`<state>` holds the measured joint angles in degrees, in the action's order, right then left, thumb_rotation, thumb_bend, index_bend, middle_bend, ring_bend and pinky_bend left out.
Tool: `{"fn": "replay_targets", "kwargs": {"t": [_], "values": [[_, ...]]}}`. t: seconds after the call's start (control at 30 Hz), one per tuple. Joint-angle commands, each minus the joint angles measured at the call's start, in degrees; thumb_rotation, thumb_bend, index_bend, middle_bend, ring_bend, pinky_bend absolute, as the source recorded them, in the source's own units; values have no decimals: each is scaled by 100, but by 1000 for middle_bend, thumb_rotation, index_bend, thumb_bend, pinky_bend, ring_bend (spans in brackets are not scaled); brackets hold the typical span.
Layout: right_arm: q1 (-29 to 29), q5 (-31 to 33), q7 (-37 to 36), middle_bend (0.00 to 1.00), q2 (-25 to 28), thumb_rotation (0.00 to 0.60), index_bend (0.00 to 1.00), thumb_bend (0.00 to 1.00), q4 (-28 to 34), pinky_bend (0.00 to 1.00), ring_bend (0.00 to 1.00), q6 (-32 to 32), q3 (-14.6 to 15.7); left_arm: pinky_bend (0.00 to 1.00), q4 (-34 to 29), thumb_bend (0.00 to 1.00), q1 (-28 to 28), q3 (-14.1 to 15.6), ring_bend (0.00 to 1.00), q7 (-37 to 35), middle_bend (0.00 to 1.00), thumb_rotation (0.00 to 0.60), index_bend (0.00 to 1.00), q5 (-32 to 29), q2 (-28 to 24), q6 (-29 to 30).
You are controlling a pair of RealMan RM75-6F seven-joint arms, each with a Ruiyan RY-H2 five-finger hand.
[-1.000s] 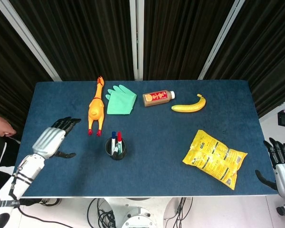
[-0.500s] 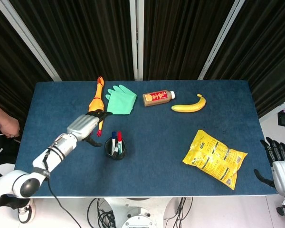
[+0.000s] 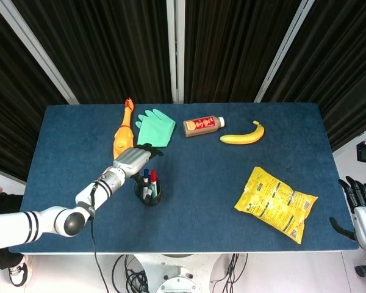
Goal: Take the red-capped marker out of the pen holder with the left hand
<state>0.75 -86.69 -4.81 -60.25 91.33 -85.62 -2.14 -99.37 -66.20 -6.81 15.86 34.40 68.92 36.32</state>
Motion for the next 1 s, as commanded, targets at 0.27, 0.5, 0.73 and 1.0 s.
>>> {"fn": "replay_targets", "kwargs": {"t": [0.27,0.5,0.73,1.0], "values": [[31,46,-5,0,11,600,0,179,-12,0,0,90,6,124,-53,189,-339,268,0,200,139,600,300,-422,-91,-13],[22,84,-11,0,30,600,0,179,15,0,0,117,17,124,-143,238,-426,300,2,150,165,600,350,-515,-109,80],[26,112,8,0,53,600,0,179,48,0,0,145,18,124,-174,287,-471,347,3,126,172,600,388,-519,-99,143],[34,147,4,0,76,600,0,179,61,0,0,192,23,124,-167,305,-529,379,3,91,176,600,429,-587,-101,145]]}}
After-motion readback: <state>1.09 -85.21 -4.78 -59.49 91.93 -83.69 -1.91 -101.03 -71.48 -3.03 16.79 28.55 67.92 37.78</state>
